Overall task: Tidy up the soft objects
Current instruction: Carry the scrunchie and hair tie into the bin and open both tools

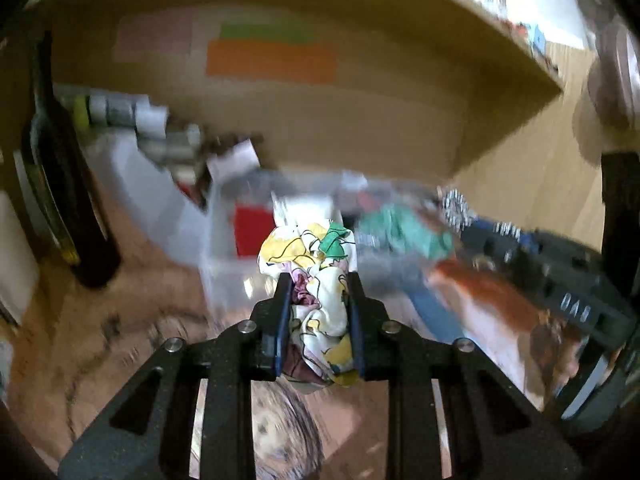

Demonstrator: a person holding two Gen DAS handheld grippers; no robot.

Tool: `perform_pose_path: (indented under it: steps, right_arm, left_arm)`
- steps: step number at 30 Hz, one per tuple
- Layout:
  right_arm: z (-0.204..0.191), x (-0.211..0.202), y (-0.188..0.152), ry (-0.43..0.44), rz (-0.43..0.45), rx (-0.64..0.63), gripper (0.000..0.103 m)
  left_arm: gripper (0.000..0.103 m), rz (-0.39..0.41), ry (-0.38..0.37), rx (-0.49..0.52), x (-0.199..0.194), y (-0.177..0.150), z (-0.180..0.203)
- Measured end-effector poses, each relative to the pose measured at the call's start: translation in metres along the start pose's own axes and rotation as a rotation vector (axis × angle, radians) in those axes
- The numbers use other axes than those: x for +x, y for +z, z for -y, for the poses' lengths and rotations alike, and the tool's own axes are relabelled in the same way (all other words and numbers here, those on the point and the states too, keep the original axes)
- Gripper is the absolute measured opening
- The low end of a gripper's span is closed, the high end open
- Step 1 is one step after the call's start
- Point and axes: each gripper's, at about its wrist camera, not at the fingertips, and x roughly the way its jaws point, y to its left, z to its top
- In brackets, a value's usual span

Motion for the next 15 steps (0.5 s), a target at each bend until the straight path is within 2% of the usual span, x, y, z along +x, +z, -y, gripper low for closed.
perform_pose_path:
  steps: [2,5,9,15]
  right_arm:
    - [-0.001,0.005,0.006,-0.002,0.009,-0.005,0.015]
    - [-0.001,0.019,0.014,-0.013,0.010,-0.011,0.015]
    - [0.007,0.045,0.019,-0.027,-0.015,-0.003,0.015]
    - [0.022,0.091,0.016,-0.014,-0.113,0.046,0.015]
  left_arm:
    - [0.025,0.035,0.028,0.003,0.001,0.015,-0.006]
    - [0.025,0.048,0.051,-0.006,0.013,0.033,-0.015]
    - [0.025,0.018,0.084,-0.013,0.041,0.046,-0.031]
    - [0.025,-0.072,0.092,-0.018,0.084,0.040,-0.041]
